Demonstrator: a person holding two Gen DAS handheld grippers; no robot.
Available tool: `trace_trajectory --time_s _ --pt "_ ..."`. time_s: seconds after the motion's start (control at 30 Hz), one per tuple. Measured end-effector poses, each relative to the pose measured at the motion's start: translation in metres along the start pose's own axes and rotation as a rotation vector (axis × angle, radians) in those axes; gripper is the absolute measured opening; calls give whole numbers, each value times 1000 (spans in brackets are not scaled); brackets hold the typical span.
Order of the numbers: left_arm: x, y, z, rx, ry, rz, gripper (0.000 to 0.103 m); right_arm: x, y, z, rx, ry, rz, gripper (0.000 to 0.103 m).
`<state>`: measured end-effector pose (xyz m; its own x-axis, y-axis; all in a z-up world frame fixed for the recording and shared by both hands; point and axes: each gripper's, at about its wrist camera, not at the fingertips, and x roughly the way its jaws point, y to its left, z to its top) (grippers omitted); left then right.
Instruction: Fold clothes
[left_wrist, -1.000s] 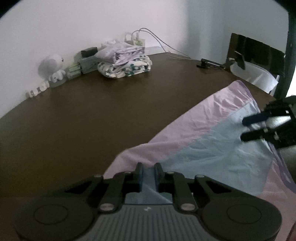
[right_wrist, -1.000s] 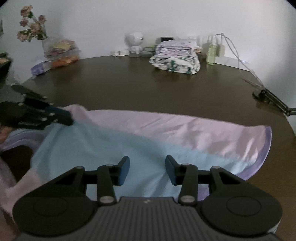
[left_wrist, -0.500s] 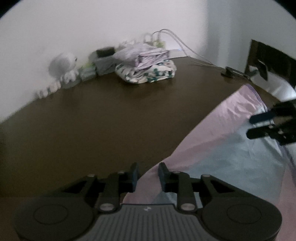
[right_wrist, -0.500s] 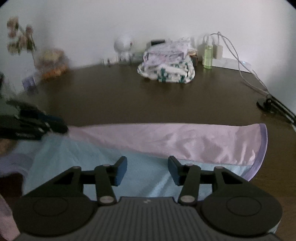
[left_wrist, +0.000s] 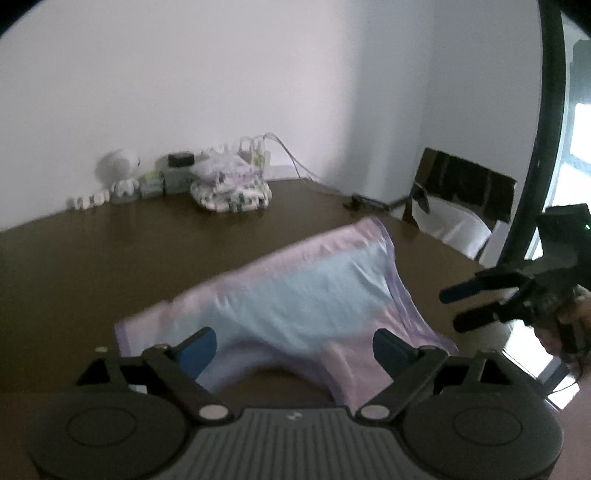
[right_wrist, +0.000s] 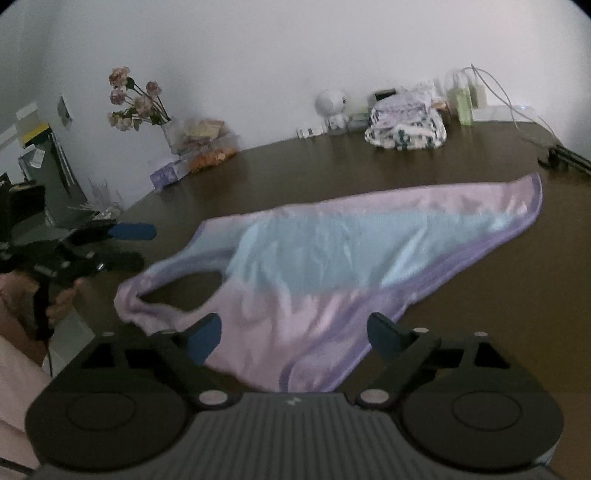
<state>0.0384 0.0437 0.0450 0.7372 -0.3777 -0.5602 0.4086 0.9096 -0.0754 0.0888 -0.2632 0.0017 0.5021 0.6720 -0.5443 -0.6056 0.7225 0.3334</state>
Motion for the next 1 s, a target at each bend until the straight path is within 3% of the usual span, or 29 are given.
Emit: trace_trajectory --time_s 0.03,0.17,0.37,0.43,0.53,0.77,0.8,0.83,0.87,0.9,1.0 --pt "-4 -7 -8 3 0 8 93 -1 4 -5 -18 -4 -7 96" --pt "-4 -28 -29 29 14 10 93 -1 21 -25 -101 7 -24 97" --pt "18 -36 -35 32 64 7 90 2 35 -33 -230 16 -37 70" --pt "27 -33 -29 47 83 -6 76 6 33 -29 -254 37 -19 48" --pt "39 -31 -24 94 132 0 69 13 26 -24 -289 87 30 47" --pt "58 -23 -23 120 242 -95 50 12 5 -19 -277 139 166 43" --pt "60 -23 -23 119 248 -106 42 12 4 -19 -282 143 181 37" --pt "61 -23 -23 118 255 -117 22 12 3 -19 -285 146 196 24" --pt "60 -21 -21 104 257 -131 9 14 1 -17 -279 147 208 17" --pt "60 -19 -19 89 259 -146 6 15 0 -16 -272 148 221 7" --pt "57 -13 -14 42 264 -190 6 12 -17 -7 -188 129 297 4"
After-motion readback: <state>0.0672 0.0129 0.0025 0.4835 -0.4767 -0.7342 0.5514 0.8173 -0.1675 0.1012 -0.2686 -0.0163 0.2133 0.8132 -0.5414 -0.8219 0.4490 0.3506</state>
